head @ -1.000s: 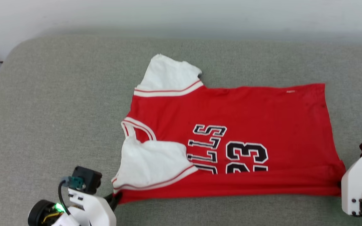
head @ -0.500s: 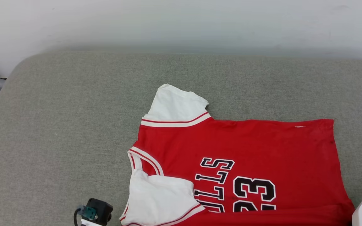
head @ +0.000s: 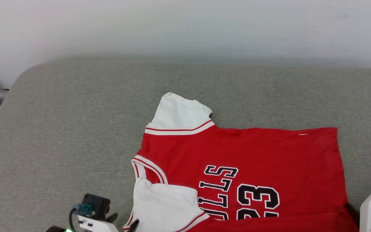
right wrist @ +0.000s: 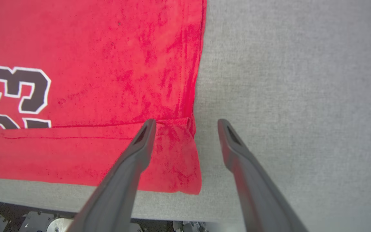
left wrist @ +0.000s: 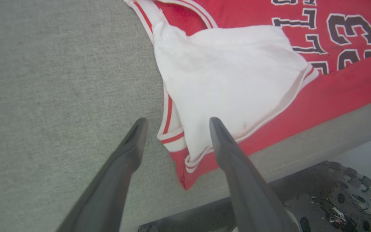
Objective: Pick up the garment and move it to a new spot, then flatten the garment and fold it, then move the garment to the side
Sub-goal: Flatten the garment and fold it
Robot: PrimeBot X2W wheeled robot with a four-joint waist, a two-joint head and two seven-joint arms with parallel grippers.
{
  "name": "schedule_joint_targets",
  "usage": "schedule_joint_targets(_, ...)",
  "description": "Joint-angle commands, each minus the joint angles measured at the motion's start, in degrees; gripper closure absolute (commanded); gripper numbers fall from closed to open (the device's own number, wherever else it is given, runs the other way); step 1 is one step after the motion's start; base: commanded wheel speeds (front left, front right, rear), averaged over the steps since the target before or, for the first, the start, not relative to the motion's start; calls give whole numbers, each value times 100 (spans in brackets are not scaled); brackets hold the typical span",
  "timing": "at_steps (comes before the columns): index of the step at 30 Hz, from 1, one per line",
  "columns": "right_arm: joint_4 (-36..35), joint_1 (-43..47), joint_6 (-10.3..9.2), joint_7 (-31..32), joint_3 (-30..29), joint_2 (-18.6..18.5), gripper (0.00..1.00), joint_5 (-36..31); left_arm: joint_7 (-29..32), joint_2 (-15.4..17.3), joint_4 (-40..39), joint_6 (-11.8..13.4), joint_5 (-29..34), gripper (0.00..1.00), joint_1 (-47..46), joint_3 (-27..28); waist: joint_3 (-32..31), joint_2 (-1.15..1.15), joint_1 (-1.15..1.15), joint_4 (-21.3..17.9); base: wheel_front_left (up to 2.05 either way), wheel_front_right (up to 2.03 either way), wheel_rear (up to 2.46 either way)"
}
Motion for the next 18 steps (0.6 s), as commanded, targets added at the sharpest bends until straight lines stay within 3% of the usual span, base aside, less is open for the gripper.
schedule_joint_targets(1,-81,-139,-9,-196,-25,-23,0,67,-219,-35,-16,34,63,0,-105,115,-71,0,0,-1,0,0,0)
schedule_joint_targets(10,-338,-477,-7,-2168,308,-72,0,292,-2026,-413,-97,293,592,0,-293,755,-279,0,0,-34,0,0,0)
schedule_joint_targets(18,-346,-438,-7,-3875,455,220,0,334,-3067,-777,9,199,780,0,-140,1086,-258,0,0,-51,0,0,0)
